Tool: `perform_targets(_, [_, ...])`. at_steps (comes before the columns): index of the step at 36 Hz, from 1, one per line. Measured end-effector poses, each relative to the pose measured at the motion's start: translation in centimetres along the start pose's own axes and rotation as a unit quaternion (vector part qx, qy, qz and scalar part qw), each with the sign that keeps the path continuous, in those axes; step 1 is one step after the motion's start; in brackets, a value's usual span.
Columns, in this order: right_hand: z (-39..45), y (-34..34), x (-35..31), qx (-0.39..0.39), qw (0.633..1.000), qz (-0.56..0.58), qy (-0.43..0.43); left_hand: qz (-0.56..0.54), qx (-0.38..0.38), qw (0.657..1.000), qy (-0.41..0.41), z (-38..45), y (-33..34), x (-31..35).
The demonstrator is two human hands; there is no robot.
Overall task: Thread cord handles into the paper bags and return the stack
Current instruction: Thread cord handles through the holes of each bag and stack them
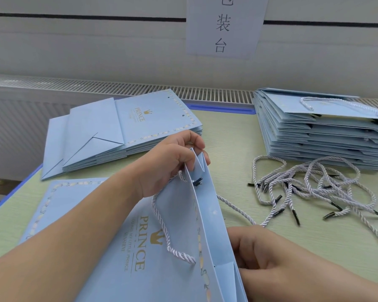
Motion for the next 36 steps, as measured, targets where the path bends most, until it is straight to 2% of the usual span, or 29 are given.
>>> perform_targets(1, [-1.6, -0.4, -1.5, 0.023, 0.998, -0.013, -0.059, -0.002, 0.0, 1.0, 0.0, 0.0, 0.0, 0.0])
perform_targets(2, [-2.8, -1.0, -1.9, -0.026, 0.997, -0.029, -0.061, -0.003, 0.0, 1.0, 0.001, 0.0, 0.0, 0.1])
perform_targets(3, [-3.0, -1.4, -1.4, -0.021, 0.996, -0.045, -0.069, -0.004, 0.0, 1.0, 0.001, 0.0, 0.1, 0.1])
perform_targets(5, [-3.4, -3.0, -1.3, 0.034, 0.998, -0.027, -0.042, -0.004, 0.0, 1.0, 0.0, 0.0, 0.0, 0.1])
perform_targets(7, [-2.9, -2.6, -1.1, 0.028, 0.998, -0.032, -0.037, -0.004, 0.0, 1.0, -0.001, 0.0, 0.0, 0.1])
perform_targets(13, [-2.7, -3.7, -0.3, 0.05, 0.996, 0.072, 0.022, -0.003, 0.004, 1.0, 0.001, 0.0, -0.1, 0.1])
perform_targets(20, [-3.0, -3.2, -1.4, 0.033, 0.997, 0.073, 0.016, -0.001, 0.014, 1.0, 0.001, 0.2, -0.3, 0.0])
perform_targets(26, [-2.6, -2.8, -1.5, 0.068, 0.997, -0.019, -0.016, 0.01, 0.016, 1.0, 0.003, 0.2, -0.1, 0.0])
perform_targets(36, [-2.9, -2.1, -2.8, 0.067, 0.992, 0.079, -0.068, 0.018, 0.01, 1.0, 0.004, 0.0, 0.2, 0.1])
Point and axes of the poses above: each hand's wrist, its own z-axis towards the middle knuckle, its own y-axis out of the palm, x = y × z, the point moved 7 cm from there along z, towards the middle knuckle, and after that the axes turned 9 degrees about z, right-handed, at the moved point
